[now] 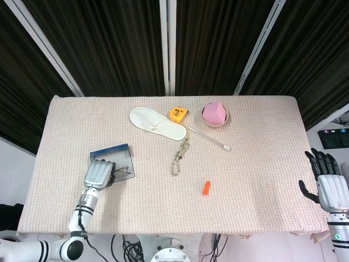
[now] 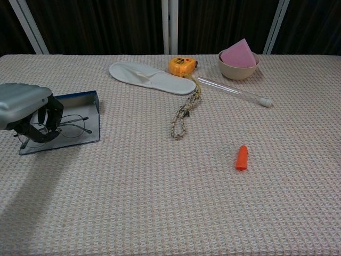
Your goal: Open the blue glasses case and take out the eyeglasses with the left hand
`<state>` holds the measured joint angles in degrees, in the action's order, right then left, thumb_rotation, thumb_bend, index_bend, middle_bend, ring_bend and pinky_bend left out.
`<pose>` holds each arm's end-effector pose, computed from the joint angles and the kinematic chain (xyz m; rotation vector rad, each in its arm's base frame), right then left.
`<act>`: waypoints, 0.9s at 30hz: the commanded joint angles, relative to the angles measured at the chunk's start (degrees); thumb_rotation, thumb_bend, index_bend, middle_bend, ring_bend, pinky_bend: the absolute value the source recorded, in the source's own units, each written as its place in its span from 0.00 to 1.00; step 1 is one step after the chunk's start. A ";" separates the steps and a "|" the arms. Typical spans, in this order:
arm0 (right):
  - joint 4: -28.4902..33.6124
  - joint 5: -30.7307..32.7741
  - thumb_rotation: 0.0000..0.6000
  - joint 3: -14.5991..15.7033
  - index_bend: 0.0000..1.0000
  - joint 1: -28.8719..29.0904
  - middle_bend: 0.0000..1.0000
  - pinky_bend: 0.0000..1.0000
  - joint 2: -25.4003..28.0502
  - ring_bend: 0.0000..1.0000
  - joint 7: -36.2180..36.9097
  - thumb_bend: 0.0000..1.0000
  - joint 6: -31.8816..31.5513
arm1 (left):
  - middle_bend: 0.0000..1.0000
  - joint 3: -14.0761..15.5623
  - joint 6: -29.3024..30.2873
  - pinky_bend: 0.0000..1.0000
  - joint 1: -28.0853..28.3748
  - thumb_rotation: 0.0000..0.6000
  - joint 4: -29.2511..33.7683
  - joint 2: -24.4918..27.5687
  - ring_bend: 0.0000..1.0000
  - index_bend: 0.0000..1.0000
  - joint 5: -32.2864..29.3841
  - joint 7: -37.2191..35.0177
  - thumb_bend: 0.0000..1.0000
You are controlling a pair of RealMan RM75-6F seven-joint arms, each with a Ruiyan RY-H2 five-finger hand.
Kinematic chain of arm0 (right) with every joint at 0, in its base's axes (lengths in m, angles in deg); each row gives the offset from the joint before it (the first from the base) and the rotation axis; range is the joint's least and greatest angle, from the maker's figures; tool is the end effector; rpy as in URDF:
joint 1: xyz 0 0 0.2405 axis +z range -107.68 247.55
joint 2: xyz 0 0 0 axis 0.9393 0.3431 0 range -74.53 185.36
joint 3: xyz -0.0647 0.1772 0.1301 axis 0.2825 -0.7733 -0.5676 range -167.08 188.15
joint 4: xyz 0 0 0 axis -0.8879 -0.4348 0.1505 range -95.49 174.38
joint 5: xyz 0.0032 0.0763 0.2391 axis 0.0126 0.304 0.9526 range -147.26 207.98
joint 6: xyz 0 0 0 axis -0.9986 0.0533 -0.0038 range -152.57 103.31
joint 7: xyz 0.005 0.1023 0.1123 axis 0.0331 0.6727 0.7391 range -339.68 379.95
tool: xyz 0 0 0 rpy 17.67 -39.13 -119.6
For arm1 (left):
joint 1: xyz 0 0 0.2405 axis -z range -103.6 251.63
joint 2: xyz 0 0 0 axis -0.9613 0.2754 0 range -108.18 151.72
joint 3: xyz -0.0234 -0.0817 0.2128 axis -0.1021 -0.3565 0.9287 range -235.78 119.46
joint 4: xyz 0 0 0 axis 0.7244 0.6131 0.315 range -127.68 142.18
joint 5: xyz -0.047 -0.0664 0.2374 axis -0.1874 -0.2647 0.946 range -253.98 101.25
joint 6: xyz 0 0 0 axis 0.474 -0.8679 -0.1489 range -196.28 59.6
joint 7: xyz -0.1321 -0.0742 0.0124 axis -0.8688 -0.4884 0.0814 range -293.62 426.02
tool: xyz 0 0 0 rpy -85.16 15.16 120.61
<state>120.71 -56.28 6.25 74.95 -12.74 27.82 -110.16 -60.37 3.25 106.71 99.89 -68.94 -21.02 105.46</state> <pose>-0.3334 -0.2000 0.1151 1.3571 -0.8812 0.9448 -0.1768 0.2682 -0.0608 -1.7209 -0.9063 -0.6404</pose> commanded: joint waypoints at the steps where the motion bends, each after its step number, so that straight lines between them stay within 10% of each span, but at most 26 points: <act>1: 0.09 -0.09 1.00 -0.01 0.00 0.01 0.00 0.00 0.01 0.00 -0.08 0.33 -0.08 | 0.58 0.06 1.14 0.56 -0.51 1.00 2.37 0.99 0.48 0.77 2.15 -0.30 0.40; 13: 0.23 -0.33 1.00 0.01 0.00 0.03 0.00 0.00 0.14 0.00 0.13 0.33 -0.28 | 0.58 2.46 -3.74 0.56 -0.15 1.00 16.88 6.90 0.48 0.78 5.67 -2.01 0.40; 22: 0.11 -0.31 1.00 -0.02 0.00 -0.07 0.00 0.00 0.21 0.00 0.51 0.33 -0.46 | 0.56 4.82 -7.55 0.56 0.03 1.00 16.61 5.88 0.48 0.77 5.30 -2.82 0.40; 27: 0.17 -0.25 1.00 -0.03 0.00 -0.01 0.00 0.00 0.20 0.00 0.34 0.33 -0.33 | 0.41 4.95 -10.60 0.53 0.96 1.00 17.60 7.68 0.37 0.54 3.73 -4.10 0.39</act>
<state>120.88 -56.53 6.22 74.93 -12.54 28.16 -110.49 -55.53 -6.45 107.31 117.07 -61.94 -17.06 102.09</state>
